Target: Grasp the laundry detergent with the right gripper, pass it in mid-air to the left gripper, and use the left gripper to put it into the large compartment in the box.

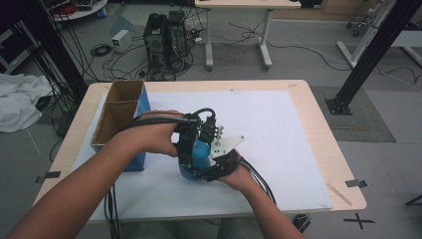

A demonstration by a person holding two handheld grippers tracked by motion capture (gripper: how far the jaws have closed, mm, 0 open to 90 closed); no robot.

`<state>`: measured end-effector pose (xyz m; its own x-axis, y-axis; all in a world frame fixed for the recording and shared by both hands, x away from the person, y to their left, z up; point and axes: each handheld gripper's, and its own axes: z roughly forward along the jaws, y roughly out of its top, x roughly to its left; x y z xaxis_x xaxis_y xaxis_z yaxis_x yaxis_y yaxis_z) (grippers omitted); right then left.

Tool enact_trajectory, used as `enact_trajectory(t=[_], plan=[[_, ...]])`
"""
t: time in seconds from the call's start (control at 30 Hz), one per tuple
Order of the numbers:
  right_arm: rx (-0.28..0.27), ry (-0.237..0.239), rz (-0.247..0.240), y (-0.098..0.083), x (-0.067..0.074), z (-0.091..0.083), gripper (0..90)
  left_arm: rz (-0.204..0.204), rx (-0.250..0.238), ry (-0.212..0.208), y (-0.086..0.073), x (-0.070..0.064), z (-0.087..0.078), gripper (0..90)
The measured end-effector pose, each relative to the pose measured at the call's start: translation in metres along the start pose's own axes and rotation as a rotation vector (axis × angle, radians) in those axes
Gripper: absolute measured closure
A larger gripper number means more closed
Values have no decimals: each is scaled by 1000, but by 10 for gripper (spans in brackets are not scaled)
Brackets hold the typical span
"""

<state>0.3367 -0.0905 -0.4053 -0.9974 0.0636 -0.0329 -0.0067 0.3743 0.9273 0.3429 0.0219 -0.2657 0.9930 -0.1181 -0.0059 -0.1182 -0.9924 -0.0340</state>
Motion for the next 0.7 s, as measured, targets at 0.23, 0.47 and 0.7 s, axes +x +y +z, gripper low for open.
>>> enact_trajectory(t=[0.23, 0.47, 0.7], plan=[[0, -25, -52, 0, -3, 2, 446, 1, 5, -3, 0, -2, 0, 245], [9, -7, -36, 0, -2, 3, 447, 1, 13, -8, 0, -1, 2, 258], [37, 14, 29, 0, 2, 2, 446, 8, 16, -3, 1, -2, 2, 291]])
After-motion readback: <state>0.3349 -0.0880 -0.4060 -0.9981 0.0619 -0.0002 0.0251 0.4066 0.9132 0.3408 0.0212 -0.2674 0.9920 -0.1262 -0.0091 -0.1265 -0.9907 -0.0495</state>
